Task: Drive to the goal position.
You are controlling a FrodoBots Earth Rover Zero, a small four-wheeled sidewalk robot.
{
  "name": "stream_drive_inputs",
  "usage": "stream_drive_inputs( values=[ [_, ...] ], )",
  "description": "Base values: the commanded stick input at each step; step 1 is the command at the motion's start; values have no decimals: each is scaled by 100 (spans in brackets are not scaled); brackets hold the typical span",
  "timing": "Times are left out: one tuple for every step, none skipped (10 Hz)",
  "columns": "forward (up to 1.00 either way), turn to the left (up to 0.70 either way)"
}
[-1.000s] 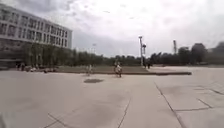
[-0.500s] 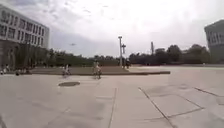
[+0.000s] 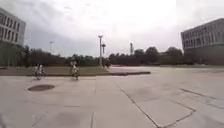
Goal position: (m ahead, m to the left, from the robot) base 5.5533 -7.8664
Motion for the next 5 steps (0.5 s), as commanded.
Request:
stream_drive_inputs(
  values=[
    [70, -34],
    [70, -34],
    [70, -34],
    [70, -34],
    [70, -34]
  ],
)
